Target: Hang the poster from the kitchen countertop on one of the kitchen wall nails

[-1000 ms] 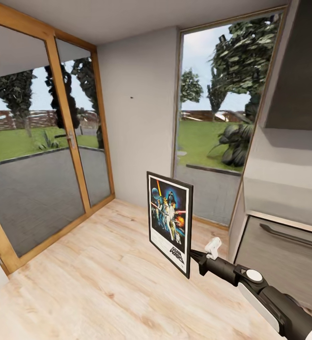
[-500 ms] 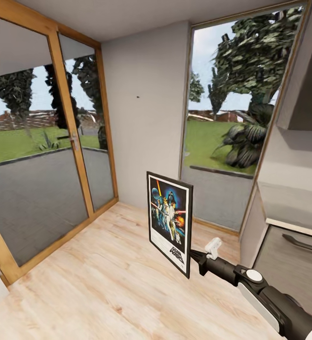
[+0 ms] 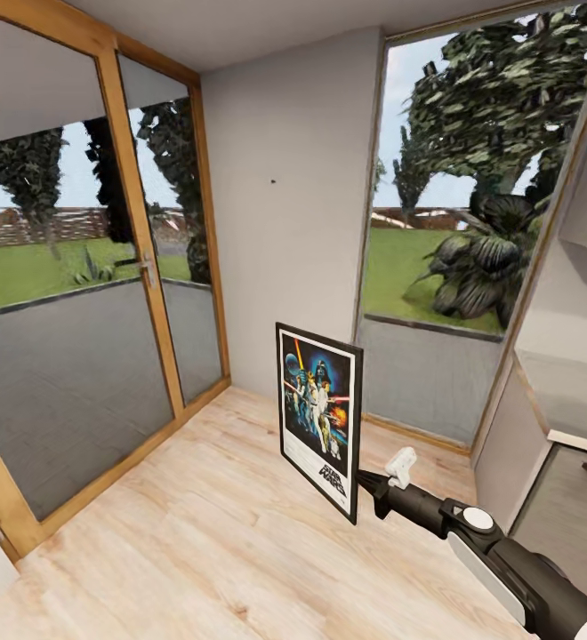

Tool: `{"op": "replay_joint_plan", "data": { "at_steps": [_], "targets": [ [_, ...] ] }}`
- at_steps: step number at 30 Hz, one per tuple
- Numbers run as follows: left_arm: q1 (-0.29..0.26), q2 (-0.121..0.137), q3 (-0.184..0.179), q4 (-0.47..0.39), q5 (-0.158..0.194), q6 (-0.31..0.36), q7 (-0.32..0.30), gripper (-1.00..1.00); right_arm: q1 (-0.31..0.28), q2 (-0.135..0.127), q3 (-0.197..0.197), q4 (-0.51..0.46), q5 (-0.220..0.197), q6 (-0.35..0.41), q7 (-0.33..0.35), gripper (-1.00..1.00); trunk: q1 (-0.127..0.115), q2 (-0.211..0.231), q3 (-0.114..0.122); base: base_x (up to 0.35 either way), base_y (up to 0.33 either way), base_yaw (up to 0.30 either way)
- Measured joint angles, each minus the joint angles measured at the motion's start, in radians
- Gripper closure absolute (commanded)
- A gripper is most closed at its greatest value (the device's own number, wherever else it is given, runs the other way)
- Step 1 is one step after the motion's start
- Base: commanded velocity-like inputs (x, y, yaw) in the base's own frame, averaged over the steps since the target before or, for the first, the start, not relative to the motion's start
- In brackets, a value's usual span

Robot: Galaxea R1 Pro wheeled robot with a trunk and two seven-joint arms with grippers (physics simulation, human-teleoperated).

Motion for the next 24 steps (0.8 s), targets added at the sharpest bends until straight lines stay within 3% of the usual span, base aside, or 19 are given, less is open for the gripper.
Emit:
{"op": "replay_joint_plan", "data": {
  "at_steps": [24],
  "targets": [
    [0.000,0.000,0.000,-0.001,0.000,-0.002,0.000,-1.00,0.000,-0.001,0.000,0.000,0.000,-0.001,0.000,1.00,0.000,0.000,0.000,0.249,0.274,0.000]
  ]
}}
